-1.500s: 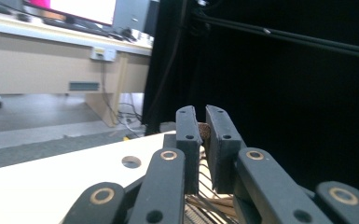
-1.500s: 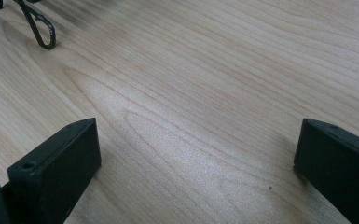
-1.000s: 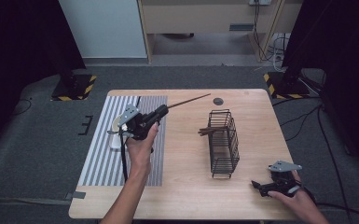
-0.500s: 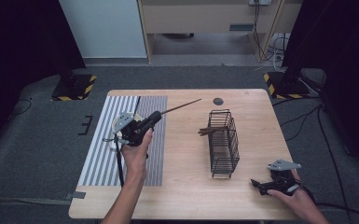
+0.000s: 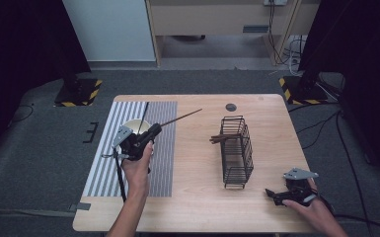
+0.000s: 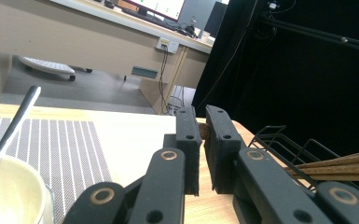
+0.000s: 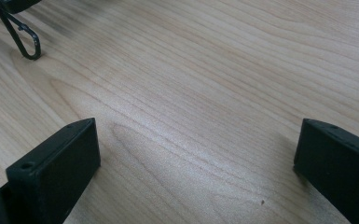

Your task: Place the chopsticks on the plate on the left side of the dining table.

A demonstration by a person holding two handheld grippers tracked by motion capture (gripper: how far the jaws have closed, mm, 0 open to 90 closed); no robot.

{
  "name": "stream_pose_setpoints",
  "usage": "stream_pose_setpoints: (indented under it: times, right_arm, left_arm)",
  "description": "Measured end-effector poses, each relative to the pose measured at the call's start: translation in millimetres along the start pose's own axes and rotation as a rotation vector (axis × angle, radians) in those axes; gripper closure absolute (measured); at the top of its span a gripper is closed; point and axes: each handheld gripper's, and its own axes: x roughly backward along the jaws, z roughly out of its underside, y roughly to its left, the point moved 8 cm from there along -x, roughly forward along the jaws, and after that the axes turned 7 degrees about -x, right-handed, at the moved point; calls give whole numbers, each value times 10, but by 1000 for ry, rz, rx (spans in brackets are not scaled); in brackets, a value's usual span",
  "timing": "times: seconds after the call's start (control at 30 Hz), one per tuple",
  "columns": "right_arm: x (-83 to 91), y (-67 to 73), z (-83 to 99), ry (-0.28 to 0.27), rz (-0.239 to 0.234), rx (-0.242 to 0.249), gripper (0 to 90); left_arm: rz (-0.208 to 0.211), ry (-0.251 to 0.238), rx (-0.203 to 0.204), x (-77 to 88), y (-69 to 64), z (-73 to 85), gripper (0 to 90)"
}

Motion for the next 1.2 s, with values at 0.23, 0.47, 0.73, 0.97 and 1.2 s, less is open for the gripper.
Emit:
stream_pose_setpoints:
  times: [0.23,0.47,0.73,0.97,1.2]
  right_arm:
    - [-3,0,-3,4,-4,5,1]
    - [-4,-1,-4,4,-4,5,1]
    - [-4,-1,-4,4,-4,5,2]
    - [-4,-1,-4,4,-4,5,1]
    - [-3,0,-4,4,-4,4,1]
  left_arm:
    - [-4,16,0,22,26,67,839]
    - [-5,33,6,34,56,169,839]
    - [-18,46,24,99,115,286,839]
    - [-40,42,58,178,183,332,839]
    - [-56,43,101,282,277,391,839]
